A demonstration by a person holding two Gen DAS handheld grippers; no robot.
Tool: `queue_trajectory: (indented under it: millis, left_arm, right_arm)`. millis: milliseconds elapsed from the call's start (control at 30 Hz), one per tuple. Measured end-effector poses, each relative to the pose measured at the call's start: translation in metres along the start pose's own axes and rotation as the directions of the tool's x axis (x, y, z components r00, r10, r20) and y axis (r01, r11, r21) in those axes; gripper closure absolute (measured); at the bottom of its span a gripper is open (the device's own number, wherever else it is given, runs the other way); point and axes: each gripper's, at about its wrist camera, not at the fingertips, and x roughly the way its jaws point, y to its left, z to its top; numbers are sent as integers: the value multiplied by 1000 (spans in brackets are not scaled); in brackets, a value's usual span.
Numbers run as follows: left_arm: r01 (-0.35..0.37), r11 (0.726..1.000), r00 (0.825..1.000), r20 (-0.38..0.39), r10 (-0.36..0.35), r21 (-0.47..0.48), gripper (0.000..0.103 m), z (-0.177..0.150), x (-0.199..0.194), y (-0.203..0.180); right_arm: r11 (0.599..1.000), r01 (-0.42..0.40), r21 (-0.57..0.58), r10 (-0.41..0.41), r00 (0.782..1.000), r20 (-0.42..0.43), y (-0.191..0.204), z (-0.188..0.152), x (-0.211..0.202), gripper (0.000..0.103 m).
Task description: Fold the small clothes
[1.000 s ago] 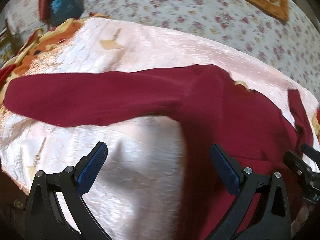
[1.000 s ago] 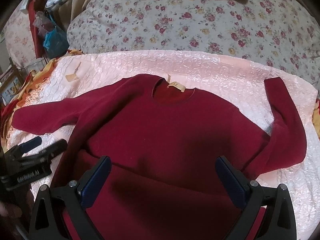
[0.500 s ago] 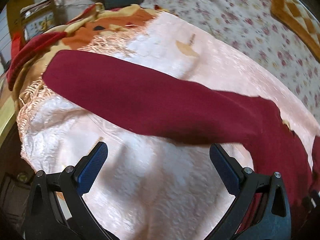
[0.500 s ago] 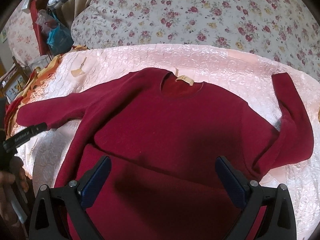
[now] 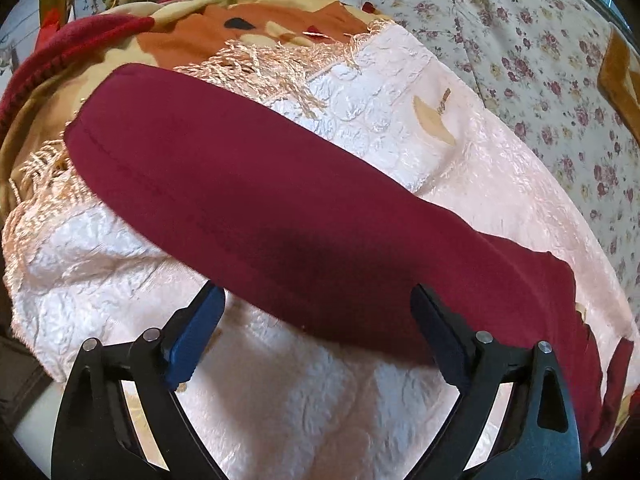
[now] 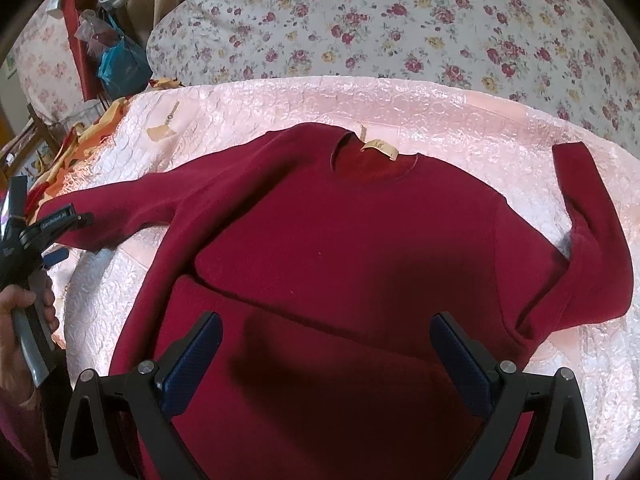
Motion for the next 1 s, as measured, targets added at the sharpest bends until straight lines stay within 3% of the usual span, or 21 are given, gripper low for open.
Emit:
queue_trajectory:
  millis: [133, 200, 267, 467, 567, 800, 1000]
  left_arm:
    - [2, 1000, 1000, 8, -2, 0, 33, 3, 7, -1]
    - [3, 1000, 1000, 10, -3, -11, 59, 6, 11, 1]
    - [-4, 1000, 1000, 12, 5, -26, 75, 9, 12, 4]
    - [4, 1000, 998, 67, -5, 11, 76, 7, -9, -6]
    - [12, 999, 993, 119, -17, 41, 90, 8, -23, -15]
    - [88, 988, 978, 179, -110, 131, 93, 10, -54, -48]
    - [154, 953, 958, 197, -209, 262, 94, -2, -82, -99]
  right_arm:
    - [1000, -3, -4, 3, 1000, -7, 1, 1, 3, 0]
    - [1000, -8, -7, 8, 1000, -17, 3, 0, 6, 0]
    - [1000, -9, -12, 9, 1000, -23, 4, -1, 8, 0]
    - [1000, -21, -6, 21, 999, -32, 3, -2, 11, 0]
    - [1000, -29, -6, 29, 999, -34, 4, -3, 12, 0]
    - [1000, -31, 6, 31, 999, -20, 0, -3, 7, 0]
    - [999, -23, 32, 23, 1000, -8, -9, -1, 2, 0]
